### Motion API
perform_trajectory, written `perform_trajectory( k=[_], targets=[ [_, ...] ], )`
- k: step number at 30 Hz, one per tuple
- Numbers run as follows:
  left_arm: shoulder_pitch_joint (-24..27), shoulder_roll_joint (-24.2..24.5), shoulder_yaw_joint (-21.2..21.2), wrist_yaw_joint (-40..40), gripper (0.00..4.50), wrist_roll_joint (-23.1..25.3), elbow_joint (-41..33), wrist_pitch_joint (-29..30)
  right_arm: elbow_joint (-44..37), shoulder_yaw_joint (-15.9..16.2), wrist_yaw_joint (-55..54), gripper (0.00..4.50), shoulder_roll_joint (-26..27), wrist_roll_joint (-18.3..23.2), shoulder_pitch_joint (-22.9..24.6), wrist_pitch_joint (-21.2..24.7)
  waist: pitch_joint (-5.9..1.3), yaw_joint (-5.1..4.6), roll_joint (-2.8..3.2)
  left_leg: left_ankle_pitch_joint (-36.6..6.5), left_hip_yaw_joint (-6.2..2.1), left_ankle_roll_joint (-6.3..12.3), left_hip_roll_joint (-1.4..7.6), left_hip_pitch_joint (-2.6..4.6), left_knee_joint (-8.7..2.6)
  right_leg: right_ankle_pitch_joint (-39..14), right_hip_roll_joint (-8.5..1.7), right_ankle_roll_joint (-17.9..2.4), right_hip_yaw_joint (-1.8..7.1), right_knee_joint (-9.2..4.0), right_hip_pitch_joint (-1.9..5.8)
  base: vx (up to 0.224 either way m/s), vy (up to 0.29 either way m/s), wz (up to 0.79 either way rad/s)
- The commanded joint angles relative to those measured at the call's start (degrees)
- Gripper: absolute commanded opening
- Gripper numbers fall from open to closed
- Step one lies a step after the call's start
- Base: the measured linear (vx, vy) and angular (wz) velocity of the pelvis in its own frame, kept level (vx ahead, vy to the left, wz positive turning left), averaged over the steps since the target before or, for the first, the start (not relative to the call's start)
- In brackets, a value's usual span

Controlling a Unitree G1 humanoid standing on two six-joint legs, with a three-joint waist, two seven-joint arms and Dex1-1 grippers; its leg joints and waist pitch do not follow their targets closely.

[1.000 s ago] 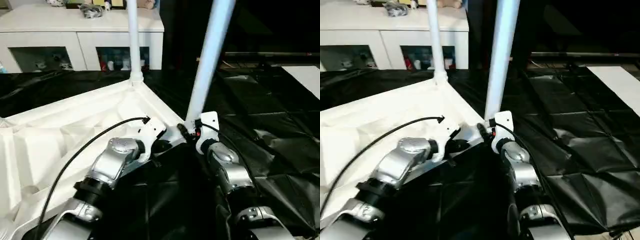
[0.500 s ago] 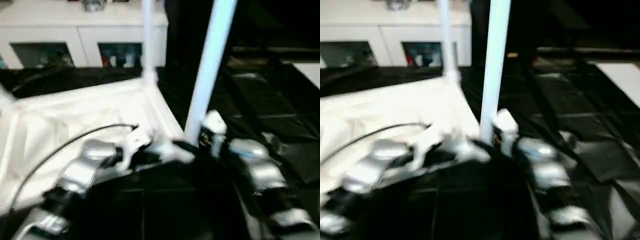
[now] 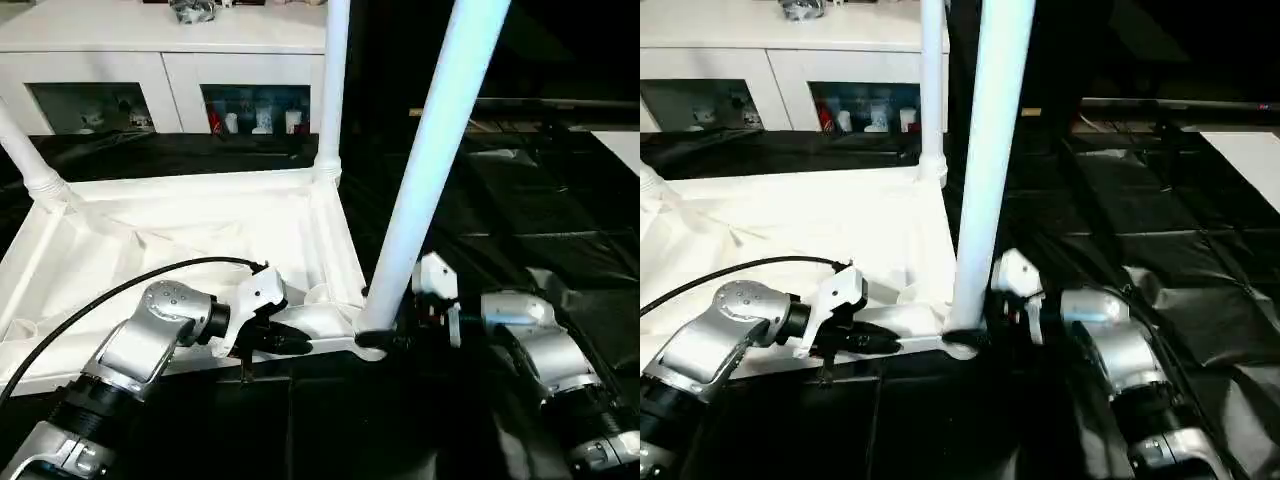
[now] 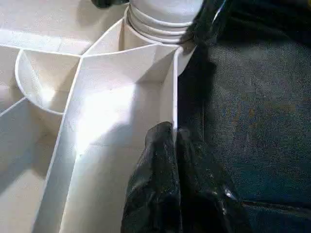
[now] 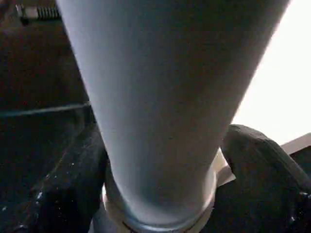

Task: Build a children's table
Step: Rotate leg to tighten

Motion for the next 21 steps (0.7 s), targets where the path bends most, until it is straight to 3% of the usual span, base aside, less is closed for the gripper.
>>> perform_trajectory(
  k=[1,6,13,21],
  targets=[
    [0.4,0.2,-1.4,-2.1,0.0,-1.2,-2.0,0.8,1.1,0.6,-0.3,3.85,-0.7,-1.2,-0.5,-0.8,-3.47,0.09,-0.11,-14.6,-1.15,1.32,2.6,1.01,-3.75,-13.9,-3.19,-12.7,2.49,-3.48,2.4,0.0,0.0,0.0],
    [0.4,0.4,-1.4,-1.9,0.0,-1.2,-1.8,0.6,0.9,0.5,-0.4,3.46,-0.7,-0.8,-0.4,-0.3,-3.52,0.12,-0.13,-13.7,-1.15,1.98,2.58,0.91,-3.63,-12.2,-3.04,-13.2,2.4,-3.23,2.5,0.0,0.0,0.0],
    [0.4,0.5,-1.5,-1.8,0.0,-1.1,-1.8,0.6,1.3,0.0,-0.7,2.84,-0.4,-0.6,-0.6,-0.1,-3.41,0.08,-0.11,-15.6,-1.24,1.27,2.62,1.03,-3.71,-15.0,-3.09,-12.6,2.45,-3.45,2.35,0.0,0.0,0.0],
    [0.6,0.6,-1.9,-2.3,0.0,-1.2,-2.0,1.3,1.5,0.4,-0.1,2.69,-0.3,-0.2,-0.3,-0.2,-3.54,0.09,-0.21,-14.4,-1.21,1.61,2.55,0.93,-3.52,-13.3,-3.08,-12.9,2.45,-3.2,2.47,0.0,0.0,0.0]
  ],
)
